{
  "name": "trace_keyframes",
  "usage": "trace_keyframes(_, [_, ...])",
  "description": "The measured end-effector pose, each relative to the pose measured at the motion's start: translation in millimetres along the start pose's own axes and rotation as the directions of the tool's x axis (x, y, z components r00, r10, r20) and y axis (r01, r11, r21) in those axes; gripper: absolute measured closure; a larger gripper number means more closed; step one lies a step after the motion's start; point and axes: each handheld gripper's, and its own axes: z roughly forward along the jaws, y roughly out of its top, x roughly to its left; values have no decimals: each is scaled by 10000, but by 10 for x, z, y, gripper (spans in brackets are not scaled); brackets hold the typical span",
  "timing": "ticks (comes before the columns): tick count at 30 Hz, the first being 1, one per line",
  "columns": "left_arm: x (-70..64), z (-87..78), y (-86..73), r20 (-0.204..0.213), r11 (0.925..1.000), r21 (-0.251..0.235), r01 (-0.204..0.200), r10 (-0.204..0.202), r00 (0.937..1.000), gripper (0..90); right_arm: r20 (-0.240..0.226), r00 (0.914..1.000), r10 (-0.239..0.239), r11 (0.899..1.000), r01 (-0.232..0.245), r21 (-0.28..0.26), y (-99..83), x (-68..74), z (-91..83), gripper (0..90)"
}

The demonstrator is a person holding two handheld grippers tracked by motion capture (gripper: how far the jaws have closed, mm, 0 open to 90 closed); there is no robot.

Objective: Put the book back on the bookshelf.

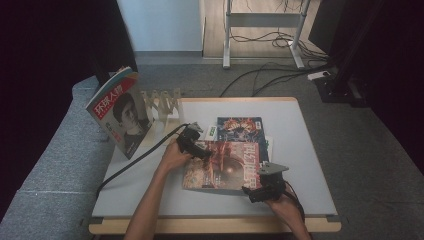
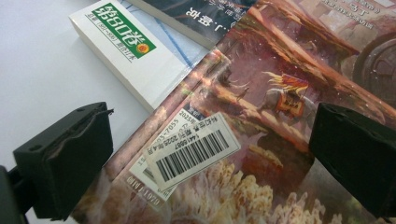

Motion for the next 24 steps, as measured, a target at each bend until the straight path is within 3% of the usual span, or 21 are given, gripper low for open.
trace_keyframes(5, [-17,0,-4,-77,10000,64,17,-16,10000,0,444,9986,-272,9996,269,70,-35,35,-22,0])
trace_keyframes(12, [-59,-29,-12,-178,9991,420,90,-82,9998,0,717,9969,-339,9994,337,34,-54,4,-18,0])
trace_keyframes(24, [-221,-90,-42,-307,9958,852,-335,362,9989,0,1091,9940,59,10000,-51,-70,-40,-204,-63,0])
